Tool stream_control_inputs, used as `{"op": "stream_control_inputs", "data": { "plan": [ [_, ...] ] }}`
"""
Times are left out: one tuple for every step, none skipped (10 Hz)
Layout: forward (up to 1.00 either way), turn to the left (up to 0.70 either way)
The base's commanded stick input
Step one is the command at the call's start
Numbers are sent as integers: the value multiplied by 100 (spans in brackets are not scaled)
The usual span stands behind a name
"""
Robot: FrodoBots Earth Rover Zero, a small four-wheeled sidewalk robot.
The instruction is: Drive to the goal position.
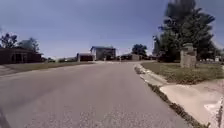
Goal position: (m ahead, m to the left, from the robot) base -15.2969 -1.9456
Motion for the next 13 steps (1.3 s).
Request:
{"op": "stream_control_inputs", "data": {
  "plan": [
    [70, 0],
    [70, 0],
    [70, 0],
    [70, 0],
    [70, 0],
    [70, 0],
    [70, 0],
    [70, 0],
    [70, 0],
    [70, 0],
    [70, 0],
    [70, 0],
    [70, 0]
  ]
}}
